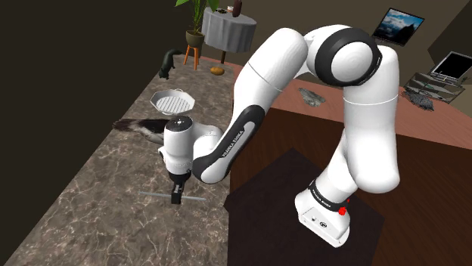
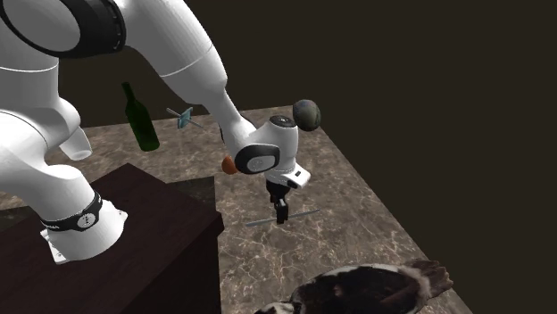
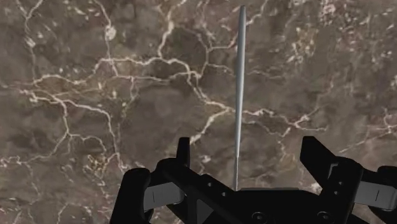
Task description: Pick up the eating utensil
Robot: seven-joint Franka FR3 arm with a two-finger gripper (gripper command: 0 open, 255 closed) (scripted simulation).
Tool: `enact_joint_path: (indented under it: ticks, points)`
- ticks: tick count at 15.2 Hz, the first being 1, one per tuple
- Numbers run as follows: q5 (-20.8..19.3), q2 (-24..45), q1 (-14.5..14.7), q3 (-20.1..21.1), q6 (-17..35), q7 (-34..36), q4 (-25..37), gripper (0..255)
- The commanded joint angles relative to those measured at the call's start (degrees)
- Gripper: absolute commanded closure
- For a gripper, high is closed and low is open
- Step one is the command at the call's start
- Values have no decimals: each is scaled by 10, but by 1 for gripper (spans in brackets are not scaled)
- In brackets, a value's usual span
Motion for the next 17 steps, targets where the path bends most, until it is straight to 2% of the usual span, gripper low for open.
enact_joint_path:
  ticks: [1, 4, 5, 14, 17]
  points:
    - [-6, 18, 6, -7, 11, 5, 7, 0]
    - [-10, 30, 10, -11, 19, 8, 11, 0]
    - [-10, 30, 10, -11, 19, 8, 11, 255]
    - [-10, 30, 10, -11, 19, 8, 11, 255]
    - [-3, 7, 2, -2, 4, 2, 3, 255]
